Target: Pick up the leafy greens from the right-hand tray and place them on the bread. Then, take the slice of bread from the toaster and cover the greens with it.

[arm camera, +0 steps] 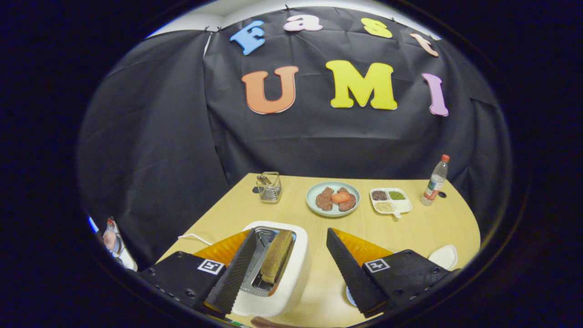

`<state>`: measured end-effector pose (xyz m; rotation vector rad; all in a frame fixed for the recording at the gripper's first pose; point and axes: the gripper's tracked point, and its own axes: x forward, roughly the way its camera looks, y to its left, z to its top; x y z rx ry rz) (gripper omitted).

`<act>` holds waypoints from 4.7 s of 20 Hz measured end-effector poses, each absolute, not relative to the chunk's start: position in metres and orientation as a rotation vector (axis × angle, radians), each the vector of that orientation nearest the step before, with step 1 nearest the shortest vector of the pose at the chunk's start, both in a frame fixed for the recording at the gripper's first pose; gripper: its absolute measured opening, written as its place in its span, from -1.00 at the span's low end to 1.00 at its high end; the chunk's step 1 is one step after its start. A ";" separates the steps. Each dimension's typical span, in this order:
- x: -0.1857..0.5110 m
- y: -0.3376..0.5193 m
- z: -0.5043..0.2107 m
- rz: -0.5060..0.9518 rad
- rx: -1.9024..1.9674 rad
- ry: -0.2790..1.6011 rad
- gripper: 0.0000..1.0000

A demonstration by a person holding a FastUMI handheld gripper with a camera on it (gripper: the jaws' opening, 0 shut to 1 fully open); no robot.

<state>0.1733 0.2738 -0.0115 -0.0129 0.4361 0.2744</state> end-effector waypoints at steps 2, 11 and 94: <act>0.180 0.277 -0.023 0.258 -0.001 0.484 0.66; 0.179 0.297 -0.042 0.305 -0.061 0.543 -0.15; -0.048 0.031 0.076 0.008 -0.054 -0.167 0.92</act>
